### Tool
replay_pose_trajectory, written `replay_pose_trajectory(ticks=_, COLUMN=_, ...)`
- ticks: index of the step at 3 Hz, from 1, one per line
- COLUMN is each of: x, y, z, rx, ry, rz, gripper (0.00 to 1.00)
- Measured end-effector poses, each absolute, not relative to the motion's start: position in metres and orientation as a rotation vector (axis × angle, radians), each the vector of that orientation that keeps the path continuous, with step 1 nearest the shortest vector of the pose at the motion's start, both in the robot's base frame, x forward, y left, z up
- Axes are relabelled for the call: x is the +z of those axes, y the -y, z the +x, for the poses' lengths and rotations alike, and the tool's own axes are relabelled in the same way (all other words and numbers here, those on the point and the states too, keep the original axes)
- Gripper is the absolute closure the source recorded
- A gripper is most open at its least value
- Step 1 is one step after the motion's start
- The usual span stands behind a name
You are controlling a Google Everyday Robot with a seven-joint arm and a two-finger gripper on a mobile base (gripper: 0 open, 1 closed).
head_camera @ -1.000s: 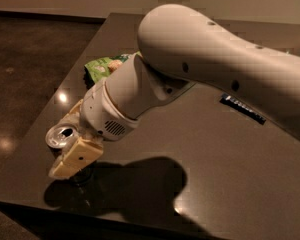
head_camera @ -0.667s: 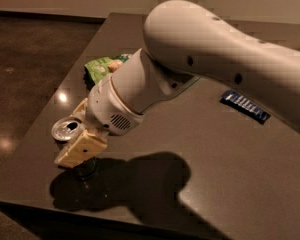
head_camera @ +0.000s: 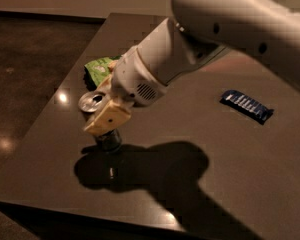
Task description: Knock redbull can over
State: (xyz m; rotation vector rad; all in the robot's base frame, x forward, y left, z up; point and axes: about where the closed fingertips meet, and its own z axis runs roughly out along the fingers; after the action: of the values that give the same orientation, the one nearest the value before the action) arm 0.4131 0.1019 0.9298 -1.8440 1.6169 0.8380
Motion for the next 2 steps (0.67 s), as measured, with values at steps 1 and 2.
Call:
replay_pose_trajectory(ticks=1, x=0.946, y=-0.078, z=0.44, rx=0.707, ry=-1.627, rz=-1.875, gripper=1.0)
replay_pose_trajectory(ticks=2, x=0.949, y=-0.057, z=0.462, rx=0.533, ry=-1.643, rz=-1.95, gripper=1.0)
